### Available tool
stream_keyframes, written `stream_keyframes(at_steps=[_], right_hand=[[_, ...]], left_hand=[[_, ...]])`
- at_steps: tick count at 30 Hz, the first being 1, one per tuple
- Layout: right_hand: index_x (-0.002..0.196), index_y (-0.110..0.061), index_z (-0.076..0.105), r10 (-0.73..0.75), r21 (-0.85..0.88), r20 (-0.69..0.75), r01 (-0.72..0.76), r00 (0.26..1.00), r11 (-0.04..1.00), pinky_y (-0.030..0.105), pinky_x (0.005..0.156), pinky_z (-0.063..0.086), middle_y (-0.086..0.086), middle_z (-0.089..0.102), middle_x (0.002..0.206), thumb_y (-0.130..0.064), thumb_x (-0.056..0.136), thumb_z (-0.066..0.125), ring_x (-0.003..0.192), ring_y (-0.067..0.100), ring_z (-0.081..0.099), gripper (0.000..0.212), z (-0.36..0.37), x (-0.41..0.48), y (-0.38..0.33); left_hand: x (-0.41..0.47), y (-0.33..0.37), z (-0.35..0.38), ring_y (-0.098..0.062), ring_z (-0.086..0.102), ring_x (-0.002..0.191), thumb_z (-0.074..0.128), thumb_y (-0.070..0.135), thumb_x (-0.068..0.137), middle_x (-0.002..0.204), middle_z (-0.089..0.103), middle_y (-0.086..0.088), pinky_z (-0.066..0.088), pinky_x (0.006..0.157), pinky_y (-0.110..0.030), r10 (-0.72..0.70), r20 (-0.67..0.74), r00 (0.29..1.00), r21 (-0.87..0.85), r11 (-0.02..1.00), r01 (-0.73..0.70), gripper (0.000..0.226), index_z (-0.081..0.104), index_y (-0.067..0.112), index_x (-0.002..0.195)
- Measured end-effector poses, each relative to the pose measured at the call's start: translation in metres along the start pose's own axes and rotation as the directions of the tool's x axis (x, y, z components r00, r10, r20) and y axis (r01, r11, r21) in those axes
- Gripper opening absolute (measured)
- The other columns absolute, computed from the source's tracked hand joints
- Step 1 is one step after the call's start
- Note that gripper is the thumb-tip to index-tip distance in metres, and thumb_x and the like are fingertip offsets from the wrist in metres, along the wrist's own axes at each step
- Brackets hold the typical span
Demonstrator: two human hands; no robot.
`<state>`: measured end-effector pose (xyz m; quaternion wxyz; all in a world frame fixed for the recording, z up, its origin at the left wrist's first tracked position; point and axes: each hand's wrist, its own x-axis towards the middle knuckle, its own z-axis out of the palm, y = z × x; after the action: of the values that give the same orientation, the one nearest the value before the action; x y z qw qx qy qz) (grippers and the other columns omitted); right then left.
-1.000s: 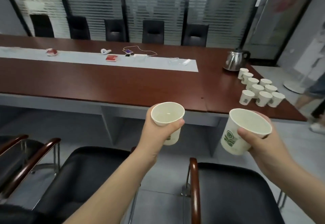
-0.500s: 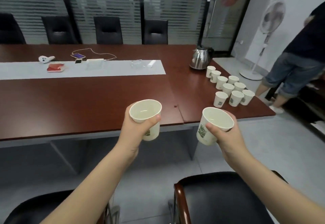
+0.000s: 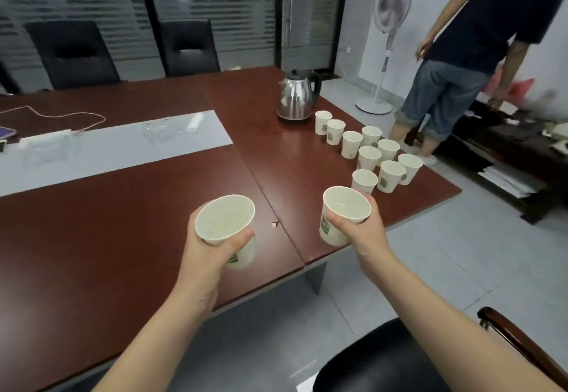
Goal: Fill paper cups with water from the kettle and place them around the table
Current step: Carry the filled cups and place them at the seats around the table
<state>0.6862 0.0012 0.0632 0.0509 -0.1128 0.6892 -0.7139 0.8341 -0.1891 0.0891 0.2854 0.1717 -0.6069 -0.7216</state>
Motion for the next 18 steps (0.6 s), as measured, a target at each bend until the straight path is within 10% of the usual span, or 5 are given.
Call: stream_keyframes(at_steps=[6,18], right_hand=[[0.123,-0.011,0.051,0.056,-0.051,-0.026,-0.058,0.998,0.997,0.044,0.1,0.048,0.01,0.063,0.119,-0.041,0.044,0.085,0.112,0.024,0.06,0.091,0.016,0.082,0.042],[0.116,-0.022,0.048,0.126,-0.1,-0.008,-0.126,0.992,0.987,0.017,0.08,0.049,-0.01,0.06,0.105,-0.016,0.05,0.08,0.091,-0.006,0.06,0.073,0.019,0.166,0.138]], left_hand=[[0.078,-0.031,-0.005,-0.005,0.058,0.099,0.079,0.037,0.038,0.108,0.06,0.011,0.045,0.082,-0.025,0.006,0.05,0.999,0.032,0.999,-0.008,0.076,0.05,0.035,0.108],[0.146,-0.118,-0.012,0.0,0.058,0.099,0.077,0.035,0.041,0.105,0.061,0.019,0.049,0.079,-0.016,-0.006,-0.019,1.0,0.081,0.997,0.008,0.071,0.051,0.038,0.107]])
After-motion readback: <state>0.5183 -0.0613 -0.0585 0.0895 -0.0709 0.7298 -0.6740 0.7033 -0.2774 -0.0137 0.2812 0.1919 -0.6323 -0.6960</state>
